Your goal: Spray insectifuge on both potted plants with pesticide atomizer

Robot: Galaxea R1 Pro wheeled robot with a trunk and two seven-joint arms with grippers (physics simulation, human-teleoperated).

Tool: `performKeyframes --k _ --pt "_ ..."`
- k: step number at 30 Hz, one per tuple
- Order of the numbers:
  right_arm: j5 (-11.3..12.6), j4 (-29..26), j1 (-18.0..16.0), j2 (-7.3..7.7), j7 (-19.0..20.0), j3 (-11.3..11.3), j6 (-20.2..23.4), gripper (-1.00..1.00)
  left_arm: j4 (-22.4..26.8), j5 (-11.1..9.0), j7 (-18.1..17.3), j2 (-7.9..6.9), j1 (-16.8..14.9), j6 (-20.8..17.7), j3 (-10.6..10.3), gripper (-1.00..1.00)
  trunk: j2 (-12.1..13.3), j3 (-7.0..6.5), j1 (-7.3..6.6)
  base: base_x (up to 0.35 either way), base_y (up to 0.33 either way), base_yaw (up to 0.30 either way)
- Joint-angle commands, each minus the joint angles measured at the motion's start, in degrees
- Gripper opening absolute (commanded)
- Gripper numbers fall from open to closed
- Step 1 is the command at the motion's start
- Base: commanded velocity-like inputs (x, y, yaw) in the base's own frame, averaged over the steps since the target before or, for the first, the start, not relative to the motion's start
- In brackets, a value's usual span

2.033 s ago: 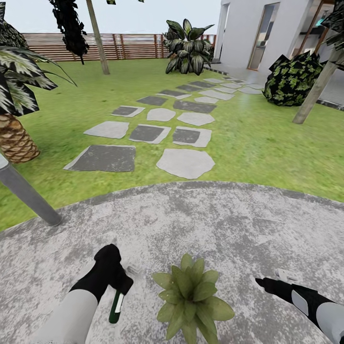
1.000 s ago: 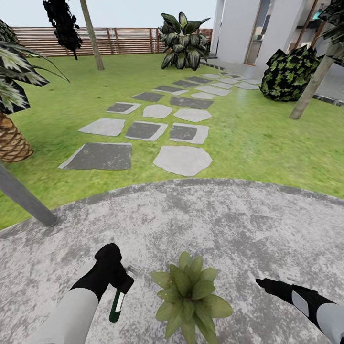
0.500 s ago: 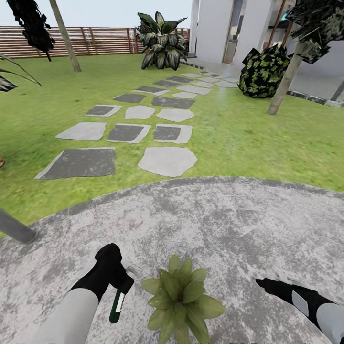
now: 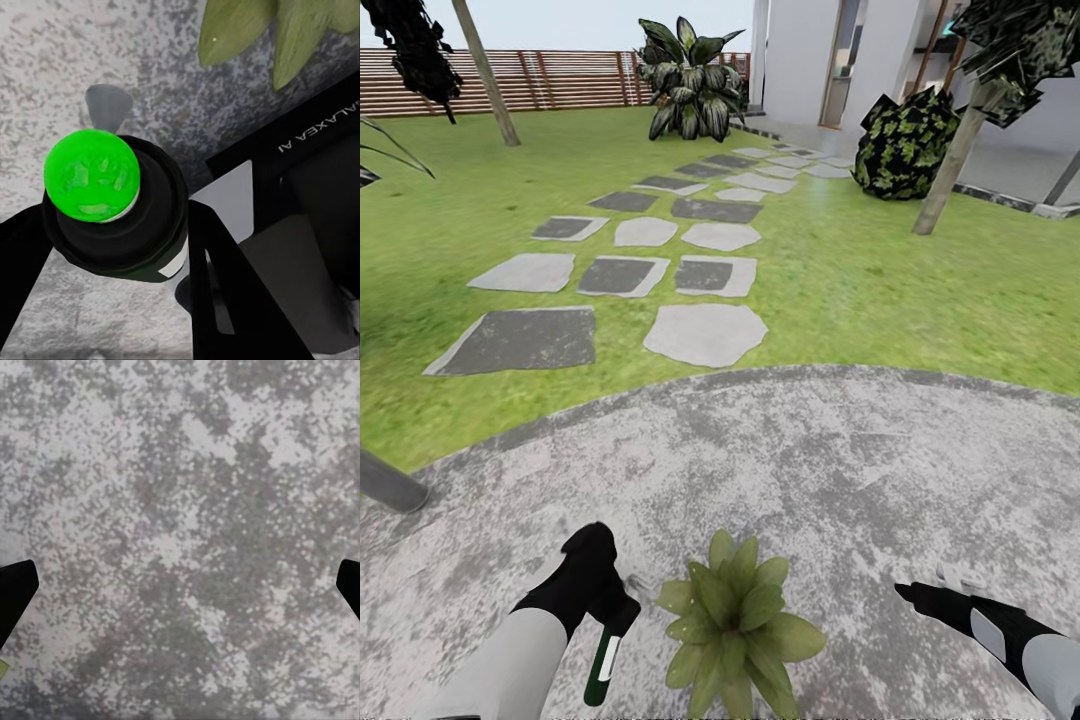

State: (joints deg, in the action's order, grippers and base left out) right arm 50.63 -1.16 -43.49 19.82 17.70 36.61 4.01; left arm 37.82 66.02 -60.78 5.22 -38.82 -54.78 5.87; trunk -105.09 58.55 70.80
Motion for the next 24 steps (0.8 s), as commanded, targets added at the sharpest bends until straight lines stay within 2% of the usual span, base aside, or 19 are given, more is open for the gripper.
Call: performKeyframes --k 1,8,10,11,14,17,24 --pt "0.61 -0.07 -0.02 0.04 0.14 0.39 0.30 1.00 0.08 0.63 -0.52 0.07 -0.03 -0.24 0.37 -1.00 -0.02 0.14 -0.01 0.000 0.000 0.000" --pt "0.61 -0.07 -0.02 0.04 -0.01 0.40 0.32 1.00 0.32 0.96 -0.31 -0.02 -0.03 -0.22 0.45 -1.00 -0.02 0.47 -0.01 0.000 0.000 0.000" --pt "0.61 -0.07 -0.02 0.04 -0.02 0.40 0.31 1.00 0.38 2.27 -0.28 -0.03 -0.03 -0.23 0.46 -1.00 -0.02 0.48 -0.01 0.000 0.000 0.000" --pt "0.61 -0.07 -0.02 0.04 -0.03 0.40 0.30 1.00 0.41 3.89 -0.25 0.01 -0.03 -0.23 0.42 -1.00 -0.02 0.48 -0.01 0.000 0.000 0.000" --pt "0.61 -0.07 -0.02 0.04 -0.04 0.40 0.30 1.00 0.65 6.49 -0.22 0.04 -0.03 -0.25 0.50 -1.00 -0.02 0.48 -0.01 0.000 0.000 0.000" --pt "0.61 -0.07 -0.02 0.04 -0.04 0.40 0.30 1.00 0.74 6.86 -0.22 0.05 -0.03 -0.24 0.54 -1.00 -0.02 0.48 -0.01 0.000 0.000 0.000" --pt "0.61 -0.07 -0.02 0.04 -0.04 0.40 0.30 1.00 0.87 6.93 -0.15 0.05 -0.03 -0.24 0.55 -1.00 -2.03 1.38 1.09 0.000 0.000 0.000"
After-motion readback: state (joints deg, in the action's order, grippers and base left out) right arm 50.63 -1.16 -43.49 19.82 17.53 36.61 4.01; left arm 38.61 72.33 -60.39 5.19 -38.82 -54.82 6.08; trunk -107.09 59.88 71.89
